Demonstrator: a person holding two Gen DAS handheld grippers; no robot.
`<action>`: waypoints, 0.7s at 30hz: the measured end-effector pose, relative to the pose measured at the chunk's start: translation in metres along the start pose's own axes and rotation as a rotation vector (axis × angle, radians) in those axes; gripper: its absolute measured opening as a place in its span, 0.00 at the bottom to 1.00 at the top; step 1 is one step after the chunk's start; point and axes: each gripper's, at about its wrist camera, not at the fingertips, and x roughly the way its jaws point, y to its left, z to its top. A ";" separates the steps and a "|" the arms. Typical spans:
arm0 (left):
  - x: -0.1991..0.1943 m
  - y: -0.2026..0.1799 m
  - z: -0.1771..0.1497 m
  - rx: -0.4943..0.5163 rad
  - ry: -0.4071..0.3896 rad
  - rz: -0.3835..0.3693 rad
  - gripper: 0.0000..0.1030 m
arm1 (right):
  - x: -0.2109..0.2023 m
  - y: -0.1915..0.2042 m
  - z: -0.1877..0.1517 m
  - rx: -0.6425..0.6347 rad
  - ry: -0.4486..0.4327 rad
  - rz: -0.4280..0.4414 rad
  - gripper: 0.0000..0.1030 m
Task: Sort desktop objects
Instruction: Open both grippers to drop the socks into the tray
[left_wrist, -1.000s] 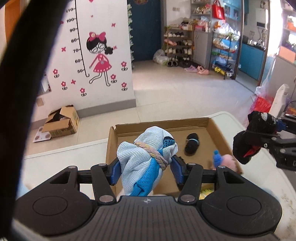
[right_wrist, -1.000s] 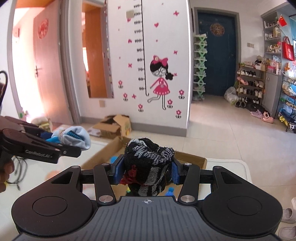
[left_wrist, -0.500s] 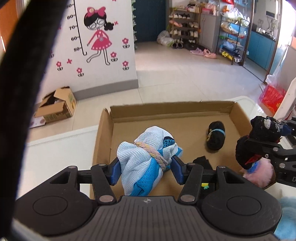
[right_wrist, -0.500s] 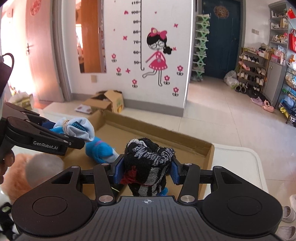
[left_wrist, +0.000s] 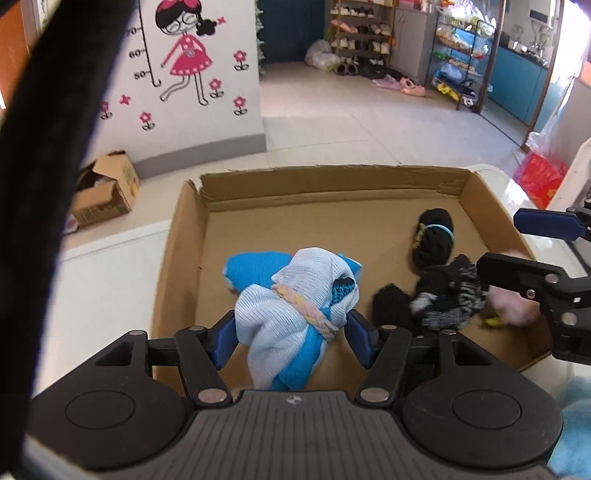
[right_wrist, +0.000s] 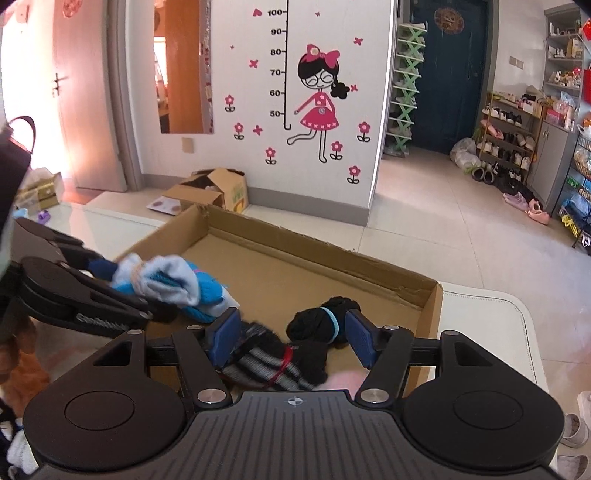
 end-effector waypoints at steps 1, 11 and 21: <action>0.000 0.000 -0.001 0.002 -0.002 0.000 0.57 | -0.004 0.000 0.000 -0.006 -0.004 0.002 0.67; -0.016 0.001 0.004 0.000 -0.050 0.012 0.74 | -0.033 0.010 -0.001 -0.046 -0.030 0.044 0.72; -0.028 0.008 -0.010 -0.007 -0.067 0.012 0.82 | -0.037 0.027 -0.006 -0.076 -0.019 0.094 0.77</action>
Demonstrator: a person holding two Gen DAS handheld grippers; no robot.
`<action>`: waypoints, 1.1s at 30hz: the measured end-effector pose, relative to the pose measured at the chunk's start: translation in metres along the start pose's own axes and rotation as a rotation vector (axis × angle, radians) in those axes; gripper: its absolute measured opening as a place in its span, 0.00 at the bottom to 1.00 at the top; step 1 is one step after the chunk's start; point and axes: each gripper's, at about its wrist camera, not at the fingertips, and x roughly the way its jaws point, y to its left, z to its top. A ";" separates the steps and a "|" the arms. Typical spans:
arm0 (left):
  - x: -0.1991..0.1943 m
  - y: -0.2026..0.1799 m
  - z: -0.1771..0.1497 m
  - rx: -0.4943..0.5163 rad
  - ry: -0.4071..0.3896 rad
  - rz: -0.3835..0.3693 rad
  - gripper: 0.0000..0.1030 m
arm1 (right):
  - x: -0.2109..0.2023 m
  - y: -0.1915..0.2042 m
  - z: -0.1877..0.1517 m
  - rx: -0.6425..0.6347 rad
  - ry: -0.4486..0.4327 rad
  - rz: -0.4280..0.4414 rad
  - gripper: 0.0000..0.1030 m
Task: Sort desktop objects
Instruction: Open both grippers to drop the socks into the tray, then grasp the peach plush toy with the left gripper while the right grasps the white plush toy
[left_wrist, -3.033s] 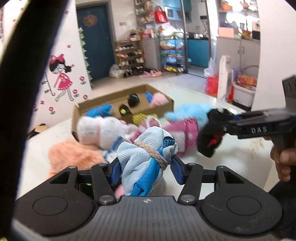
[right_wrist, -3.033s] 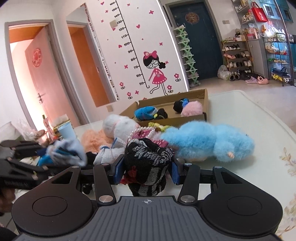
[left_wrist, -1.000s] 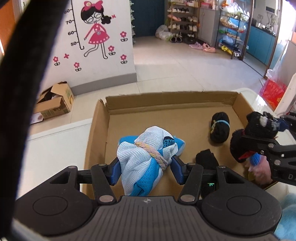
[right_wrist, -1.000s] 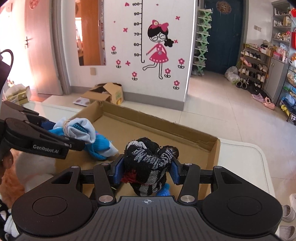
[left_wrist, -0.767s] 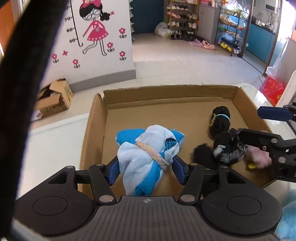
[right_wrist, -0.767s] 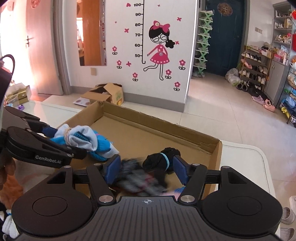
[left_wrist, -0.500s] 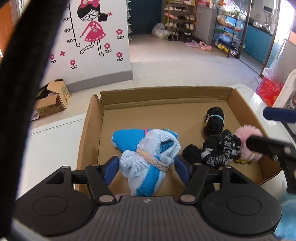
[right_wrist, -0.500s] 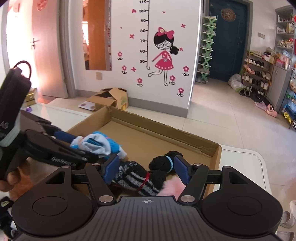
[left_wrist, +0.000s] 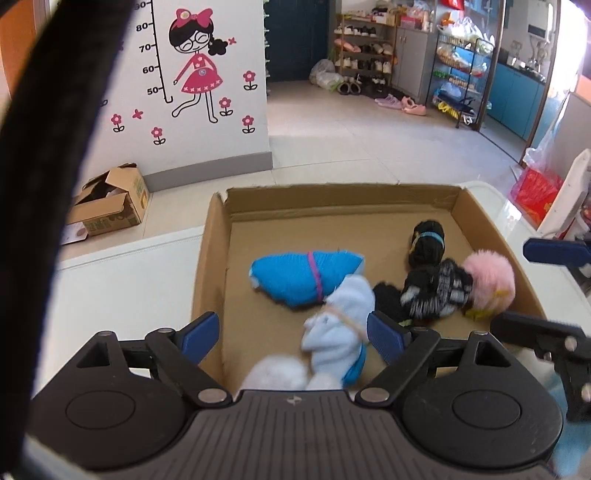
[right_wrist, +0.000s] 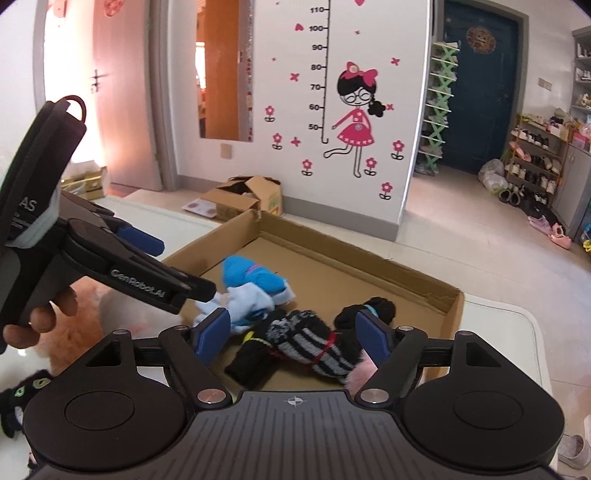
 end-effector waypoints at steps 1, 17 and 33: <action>-0.003 0.003 -0.004 -0.006 -0.001 -0.007 0.82 | -0.001 0.001 -0.001 -0.002 -0.001 0.005 0.78; -0.057 0.058 -0.069 -0.083 -0.022 -0.006 0.81 | 0.009 0.066 -0.001 -0.144 0.061 0.150 0.83; -0.037 0.064 -0.097 -0.226 0.039 -0.182 0.74 | 0.042 0.104 -0.012 -0.267 0.158 0.237 0.83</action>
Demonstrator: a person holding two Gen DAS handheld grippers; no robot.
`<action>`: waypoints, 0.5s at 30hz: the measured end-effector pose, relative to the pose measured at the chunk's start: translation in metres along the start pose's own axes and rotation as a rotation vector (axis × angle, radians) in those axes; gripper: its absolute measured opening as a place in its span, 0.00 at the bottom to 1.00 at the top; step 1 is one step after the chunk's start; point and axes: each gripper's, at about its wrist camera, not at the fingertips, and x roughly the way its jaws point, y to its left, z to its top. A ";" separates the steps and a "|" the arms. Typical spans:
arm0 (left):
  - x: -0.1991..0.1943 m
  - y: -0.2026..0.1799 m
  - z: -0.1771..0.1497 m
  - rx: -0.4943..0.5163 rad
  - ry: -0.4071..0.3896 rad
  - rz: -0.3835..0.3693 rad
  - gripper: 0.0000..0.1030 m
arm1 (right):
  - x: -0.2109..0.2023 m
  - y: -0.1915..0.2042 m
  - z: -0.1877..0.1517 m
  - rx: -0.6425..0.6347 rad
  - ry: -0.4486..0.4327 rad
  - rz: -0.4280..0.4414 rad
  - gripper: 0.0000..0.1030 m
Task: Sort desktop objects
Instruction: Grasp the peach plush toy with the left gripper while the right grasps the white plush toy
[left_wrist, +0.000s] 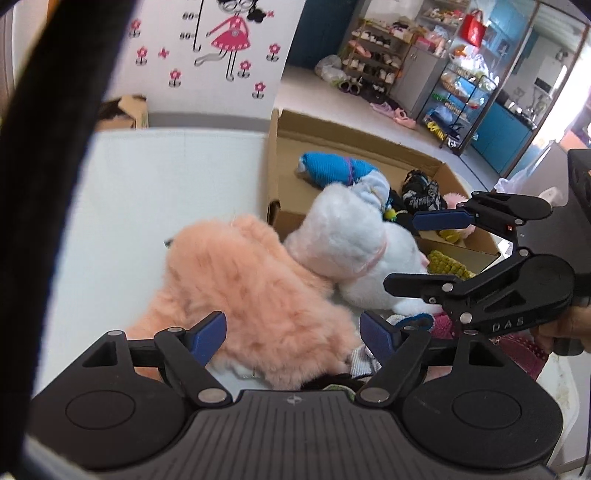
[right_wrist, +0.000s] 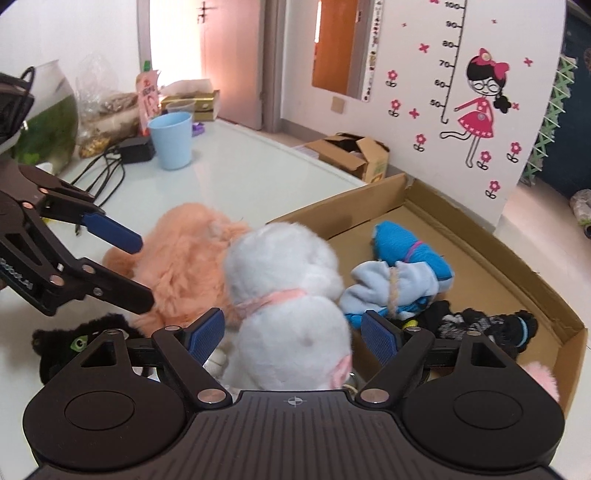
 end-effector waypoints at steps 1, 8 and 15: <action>0.002 0.002 -0.002 -0.014 0.009 -0.006 0.73 | 0.002 0.002 0.000 -0.011 0.005 -0.002 0.83; 0.014 0.017 -0.011 -0.092 0.057 -0.024 0.68 | 0.012 0.010 0.001 -0.045 0.033 -0.009 0.85; 0.017 0.028 -0.015 -0.167 0.065 0.010 0.70 | 0.027 0.016 -0.001 -0.081 0.082 -0.035 0.88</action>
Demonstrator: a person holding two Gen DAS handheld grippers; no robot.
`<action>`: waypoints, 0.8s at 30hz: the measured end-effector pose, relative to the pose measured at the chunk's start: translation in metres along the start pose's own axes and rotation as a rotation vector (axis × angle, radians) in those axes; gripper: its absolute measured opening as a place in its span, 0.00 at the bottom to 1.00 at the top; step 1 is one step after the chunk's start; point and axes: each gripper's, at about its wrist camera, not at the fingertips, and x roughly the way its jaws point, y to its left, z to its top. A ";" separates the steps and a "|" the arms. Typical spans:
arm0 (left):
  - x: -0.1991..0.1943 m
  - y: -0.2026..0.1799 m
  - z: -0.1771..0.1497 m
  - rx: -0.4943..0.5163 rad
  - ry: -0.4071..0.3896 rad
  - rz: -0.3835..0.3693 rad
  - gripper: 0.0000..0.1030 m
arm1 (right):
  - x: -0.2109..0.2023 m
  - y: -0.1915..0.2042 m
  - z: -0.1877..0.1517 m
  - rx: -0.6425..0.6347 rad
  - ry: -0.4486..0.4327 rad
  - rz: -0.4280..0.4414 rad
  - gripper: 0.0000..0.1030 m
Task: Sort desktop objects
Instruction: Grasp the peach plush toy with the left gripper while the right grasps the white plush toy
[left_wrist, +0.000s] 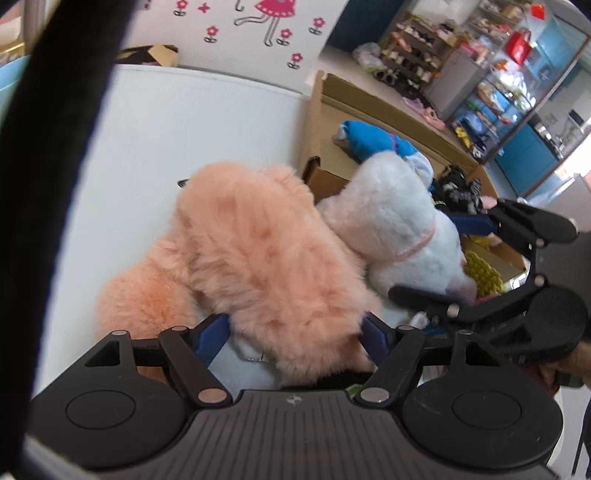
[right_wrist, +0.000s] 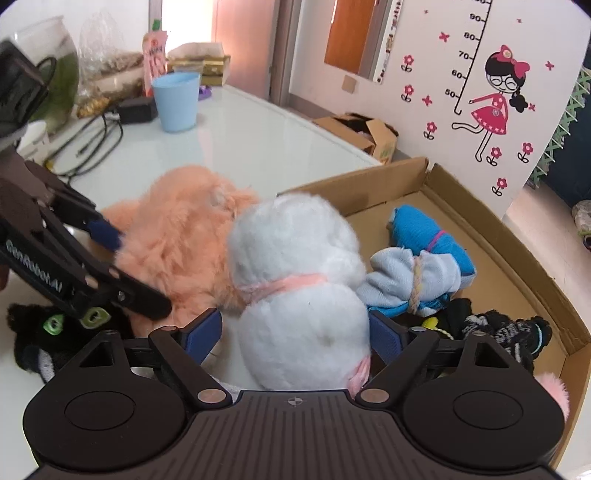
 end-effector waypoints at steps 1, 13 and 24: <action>-0.001 0.000 0.000 -0.001 -0.002 0.004 0.71 | 0.001 0.002 0.001 -0.003 0.004 -0.006 0.88; -0.012 0.002 -0.006 -0.023 -0.034 0.073 0.70 | -0.021 -0.003 -0.001 0.051 0.002 0.073 0.62; -0.006 -0.001 0.002 -0.106 -0.035 0.110 0.79 | 0.015 0.011 0.014 -0.044 0.093 0.050 0.75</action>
